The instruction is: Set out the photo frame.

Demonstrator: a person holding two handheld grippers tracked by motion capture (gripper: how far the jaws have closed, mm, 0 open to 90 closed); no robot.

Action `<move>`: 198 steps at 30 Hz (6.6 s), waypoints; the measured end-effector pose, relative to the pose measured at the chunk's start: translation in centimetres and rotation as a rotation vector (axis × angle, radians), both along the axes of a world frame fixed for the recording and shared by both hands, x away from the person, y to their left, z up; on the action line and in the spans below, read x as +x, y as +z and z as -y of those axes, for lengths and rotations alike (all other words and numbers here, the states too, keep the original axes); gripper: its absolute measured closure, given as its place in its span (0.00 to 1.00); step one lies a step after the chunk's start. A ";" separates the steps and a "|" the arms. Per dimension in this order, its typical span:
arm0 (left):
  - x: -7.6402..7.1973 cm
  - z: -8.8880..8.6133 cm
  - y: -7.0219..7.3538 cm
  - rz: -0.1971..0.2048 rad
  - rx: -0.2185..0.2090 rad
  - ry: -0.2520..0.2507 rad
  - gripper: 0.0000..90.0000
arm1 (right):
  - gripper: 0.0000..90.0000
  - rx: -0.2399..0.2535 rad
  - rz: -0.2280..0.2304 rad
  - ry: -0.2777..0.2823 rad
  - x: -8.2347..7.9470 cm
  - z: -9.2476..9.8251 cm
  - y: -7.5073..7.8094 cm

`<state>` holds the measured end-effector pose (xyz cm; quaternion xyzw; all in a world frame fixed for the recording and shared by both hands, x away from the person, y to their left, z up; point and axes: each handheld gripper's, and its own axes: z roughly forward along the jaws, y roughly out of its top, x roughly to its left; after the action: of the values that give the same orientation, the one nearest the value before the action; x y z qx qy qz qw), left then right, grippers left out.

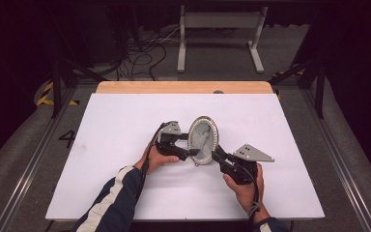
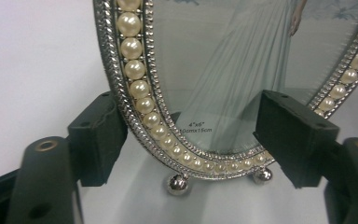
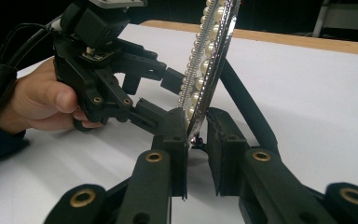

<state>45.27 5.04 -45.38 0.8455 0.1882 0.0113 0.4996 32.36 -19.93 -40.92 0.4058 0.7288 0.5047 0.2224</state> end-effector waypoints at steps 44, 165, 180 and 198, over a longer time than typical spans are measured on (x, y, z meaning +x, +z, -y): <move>-2.0 -2.3 2.0 0.156 0.010 0.160 0.61 | 1.00 0.020 -0.014 -0.018 0.9 0.7 -0.1; -5.7 -3.8 1.3 0.142 0.139 0.205 0.75 | 0.91 -0.048 -0.048 -0.013 3.8 0.0 -1.2; -5.8 -3.7 1.3 0.151 0.133 0.207 0.74 | 0.86 -0.095 -0.046 -0.003 3.7 -0.1 -1.4; -6.0 -3.9 1.6 0.188 0.149 0.210 0.61 | 0.72 -0.149 -0.030 0.017 3.4 0.3 -1.1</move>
<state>39.29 8.90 -43.76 0.8511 0.2264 0.1565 0.4471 35.80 -20.27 -42.03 0.3896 0.7709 0.4448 0.2367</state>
